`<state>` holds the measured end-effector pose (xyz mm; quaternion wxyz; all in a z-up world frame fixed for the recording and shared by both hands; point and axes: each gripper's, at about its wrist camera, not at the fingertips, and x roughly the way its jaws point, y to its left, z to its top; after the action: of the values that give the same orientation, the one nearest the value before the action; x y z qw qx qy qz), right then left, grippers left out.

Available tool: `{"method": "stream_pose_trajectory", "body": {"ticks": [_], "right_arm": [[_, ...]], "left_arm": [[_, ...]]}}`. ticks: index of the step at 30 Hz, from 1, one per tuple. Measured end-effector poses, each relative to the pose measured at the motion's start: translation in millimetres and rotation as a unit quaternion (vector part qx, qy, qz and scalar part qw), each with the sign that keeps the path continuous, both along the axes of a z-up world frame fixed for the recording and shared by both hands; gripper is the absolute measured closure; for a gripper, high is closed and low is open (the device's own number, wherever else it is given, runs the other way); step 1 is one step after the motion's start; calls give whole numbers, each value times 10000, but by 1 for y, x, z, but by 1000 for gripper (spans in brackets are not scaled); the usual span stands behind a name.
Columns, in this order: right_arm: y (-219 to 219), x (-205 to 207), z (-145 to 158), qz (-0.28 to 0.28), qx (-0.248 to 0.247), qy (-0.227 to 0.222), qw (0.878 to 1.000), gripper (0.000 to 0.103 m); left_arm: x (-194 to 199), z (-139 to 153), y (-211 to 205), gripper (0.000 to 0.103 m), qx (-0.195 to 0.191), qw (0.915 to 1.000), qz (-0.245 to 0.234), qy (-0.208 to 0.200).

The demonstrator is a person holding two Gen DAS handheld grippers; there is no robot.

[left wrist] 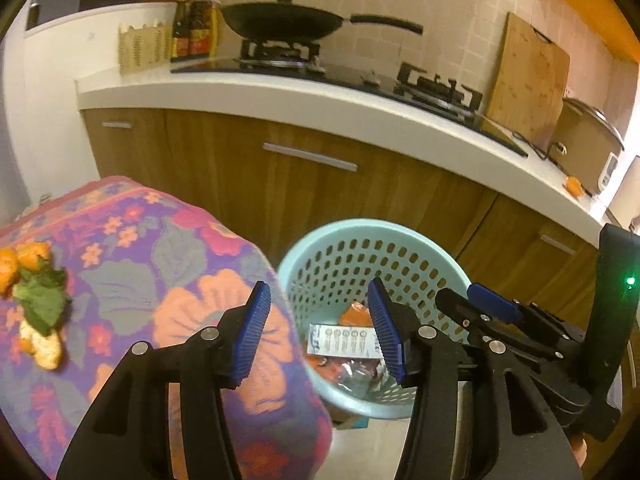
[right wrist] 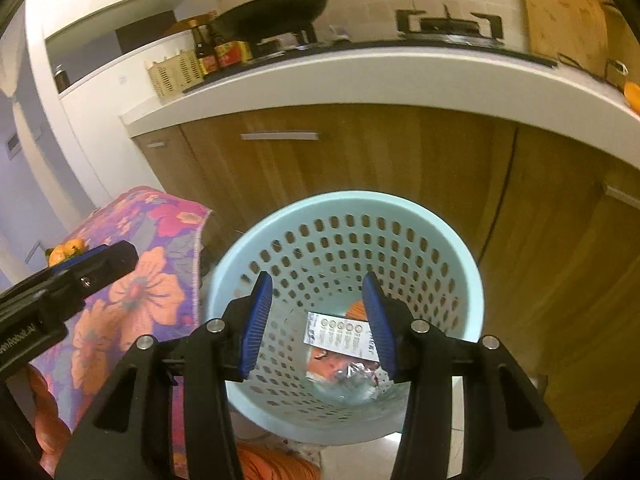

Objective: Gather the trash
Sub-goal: 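Move both open tools back over the table toward the bread and oranges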

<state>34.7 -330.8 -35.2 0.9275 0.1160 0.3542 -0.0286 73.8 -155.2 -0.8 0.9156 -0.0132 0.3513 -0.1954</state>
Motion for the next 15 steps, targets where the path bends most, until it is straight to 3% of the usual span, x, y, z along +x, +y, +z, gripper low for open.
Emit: {"method": "stream_pose_trajectory", "body": {"ticks": [7,15], "right_arm": [[48,2,16,428,-170,-152,9988,60],[125,10,37,1145,-362,-401,9919,60]], "left_arm": [[-17,27,51,46,-247,9986,316,-335],[-33,52,132,33,-301,9920,987,-732]]}}
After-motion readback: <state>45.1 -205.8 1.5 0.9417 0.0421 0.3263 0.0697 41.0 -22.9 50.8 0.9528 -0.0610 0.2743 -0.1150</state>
